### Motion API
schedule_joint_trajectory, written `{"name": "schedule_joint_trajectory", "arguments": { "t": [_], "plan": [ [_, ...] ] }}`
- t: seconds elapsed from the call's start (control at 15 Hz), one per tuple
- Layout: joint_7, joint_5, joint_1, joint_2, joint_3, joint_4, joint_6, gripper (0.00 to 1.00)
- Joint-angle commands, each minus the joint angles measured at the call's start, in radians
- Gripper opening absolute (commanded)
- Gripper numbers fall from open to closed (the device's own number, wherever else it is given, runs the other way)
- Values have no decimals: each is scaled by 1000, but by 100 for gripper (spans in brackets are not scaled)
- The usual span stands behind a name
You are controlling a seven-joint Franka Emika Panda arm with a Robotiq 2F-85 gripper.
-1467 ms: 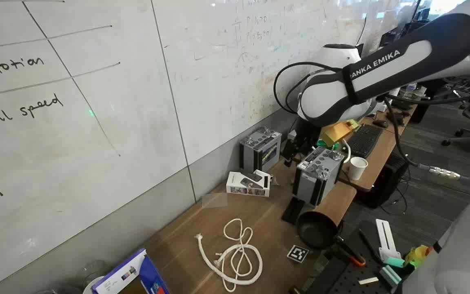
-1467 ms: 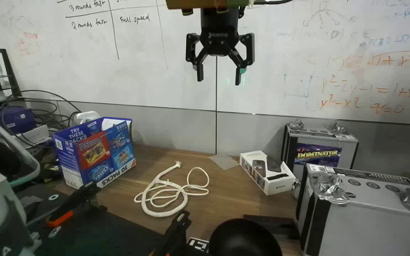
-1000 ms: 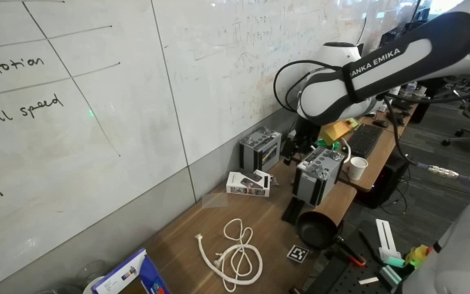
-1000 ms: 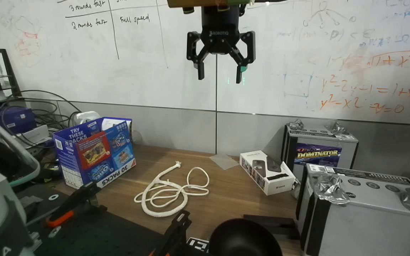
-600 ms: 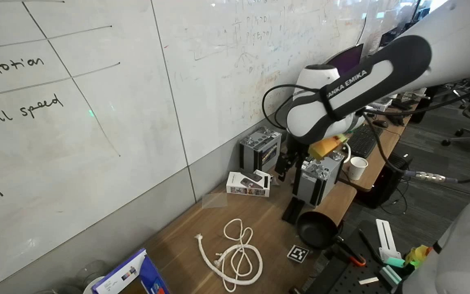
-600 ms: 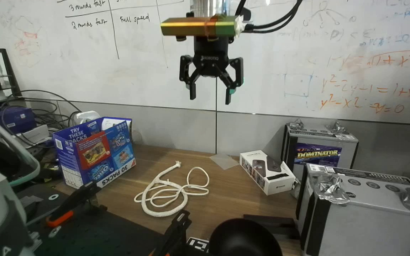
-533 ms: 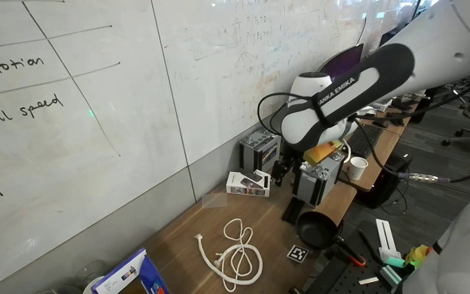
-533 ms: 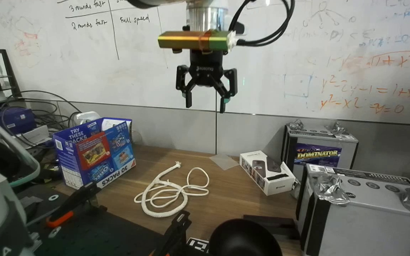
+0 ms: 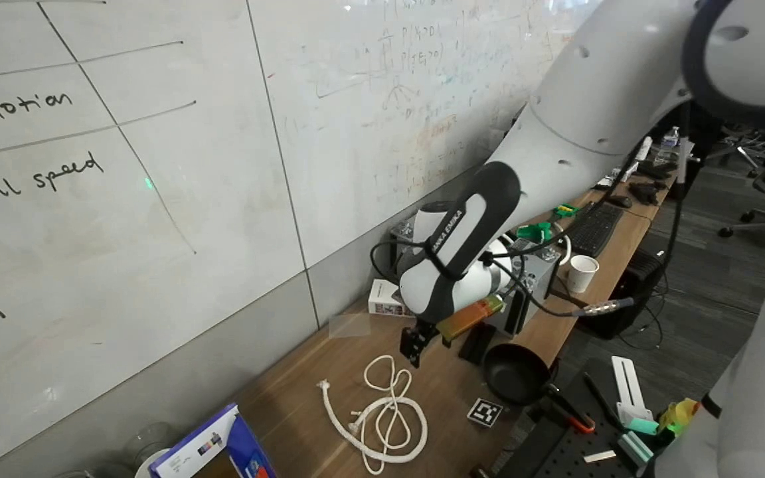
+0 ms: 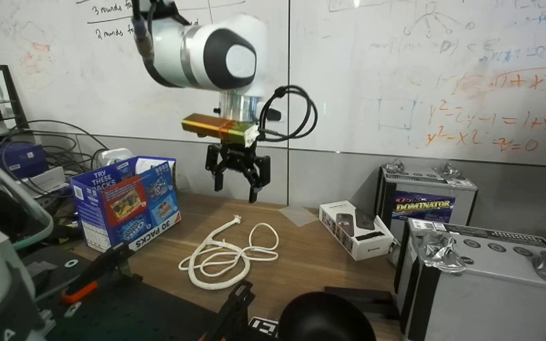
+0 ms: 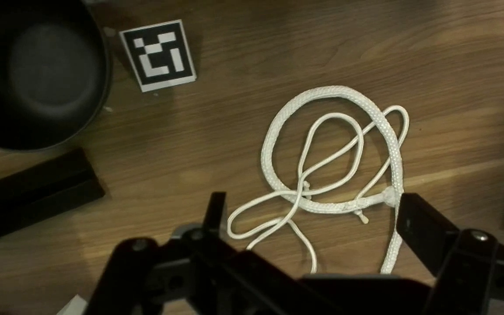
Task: Put the ropes in the box
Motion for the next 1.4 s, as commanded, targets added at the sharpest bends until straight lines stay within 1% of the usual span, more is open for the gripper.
{"name": "schedule_joint_trajectory", "arguments": {
  "t": [0.0, 0.33, 0.47, 0.67, 0.73, 0.93, 1.13, 1.33],
  "plan": [
    [124, 61, 7, 184, 48, 85, 115, 100],
    [300, 114, 23, 399, 70, 176, 292, 100],
    [361, 131, 33, 486, 65, 237, 317, 100],
    [447, 177, 36, 585, 70, 326, 332, 100],
    [466, 184, 43, 618, 62, 353, 345, 100],
    [523, 221, 50, 676, 55, 425, 354, 100],
    [551, 244, 50, 716, 48, 465, 369, 100],
    [572, 253, 64, 745, 26, 489, 372, 100]
  ]
}}
